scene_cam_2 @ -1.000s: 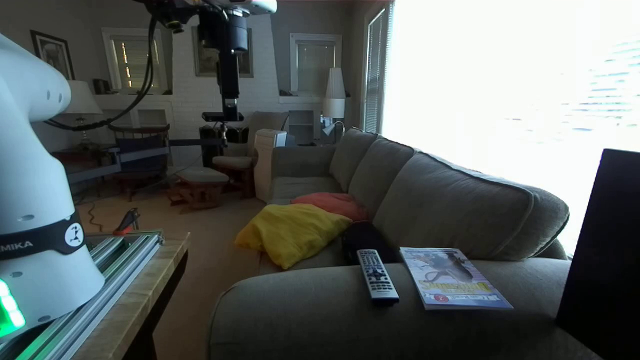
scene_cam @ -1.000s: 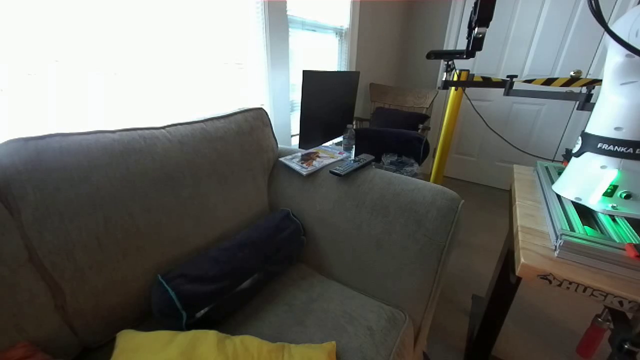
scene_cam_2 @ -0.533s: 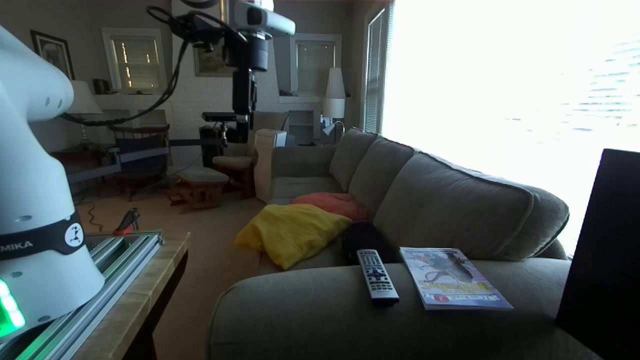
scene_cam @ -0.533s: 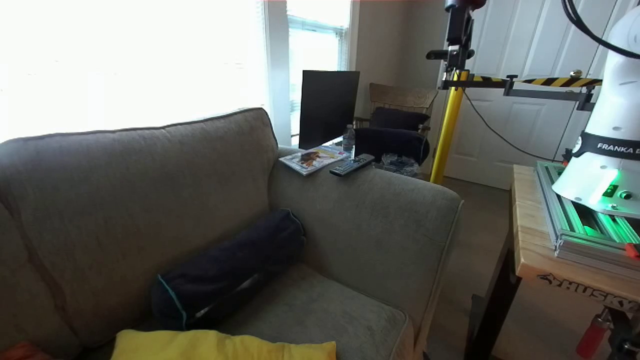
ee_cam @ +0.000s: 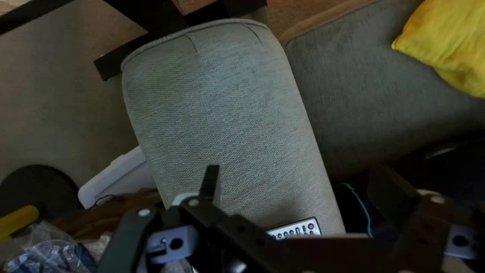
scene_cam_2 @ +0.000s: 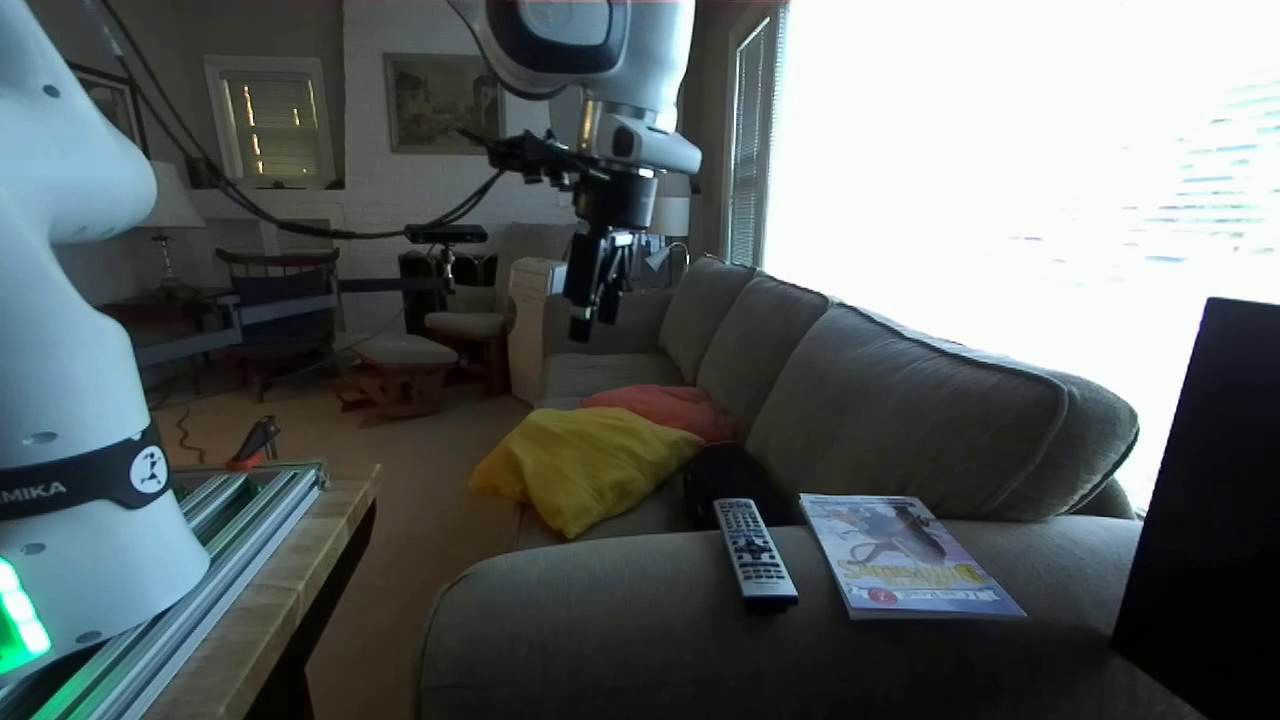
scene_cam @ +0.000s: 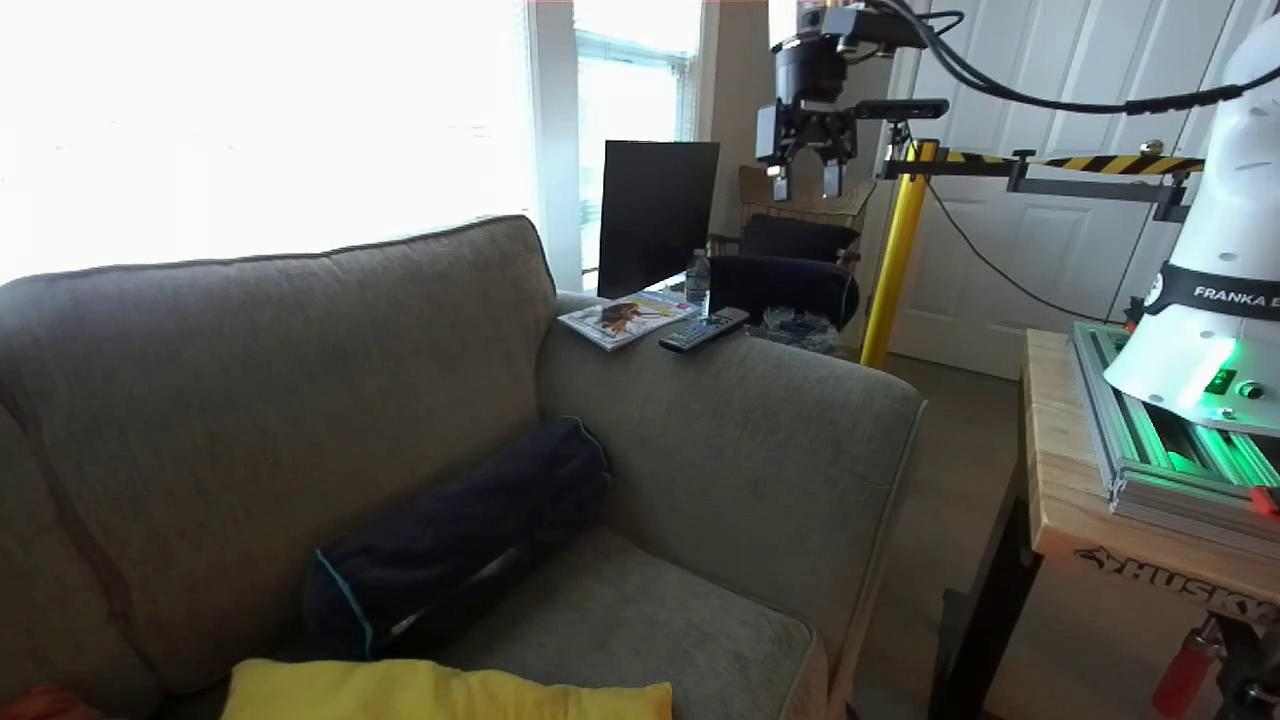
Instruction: Put the remote on the side table
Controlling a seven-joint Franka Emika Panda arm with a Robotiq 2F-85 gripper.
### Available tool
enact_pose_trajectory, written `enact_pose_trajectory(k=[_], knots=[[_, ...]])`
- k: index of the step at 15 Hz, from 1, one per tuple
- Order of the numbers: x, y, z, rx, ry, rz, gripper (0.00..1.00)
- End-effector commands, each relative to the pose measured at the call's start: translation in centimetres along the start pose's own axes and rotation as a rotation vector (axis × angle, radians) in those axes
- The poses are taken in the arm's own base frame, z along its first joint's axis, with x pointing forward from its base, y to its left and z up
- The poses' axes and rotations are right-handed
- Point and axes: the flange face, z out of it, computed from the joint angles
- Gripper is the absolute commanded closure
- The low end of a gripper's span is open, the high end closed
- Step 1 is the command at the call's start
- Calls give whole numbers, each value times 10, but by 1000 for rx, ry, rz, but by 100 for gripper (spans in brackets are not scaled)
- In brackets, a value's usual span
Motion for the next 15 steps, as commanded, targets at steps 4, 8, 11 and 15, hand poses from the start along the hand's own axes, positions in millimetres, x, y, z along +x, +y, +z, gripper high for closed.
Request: enact_pose_trajectory(k=[4,8,11,15], knots=[[127,-17,58,59,-61,331,0],[167,-12,92,101,-104,526,0],[178,-4,113,144,-147,667,0],[198,22,144,200,-185,853,0]])
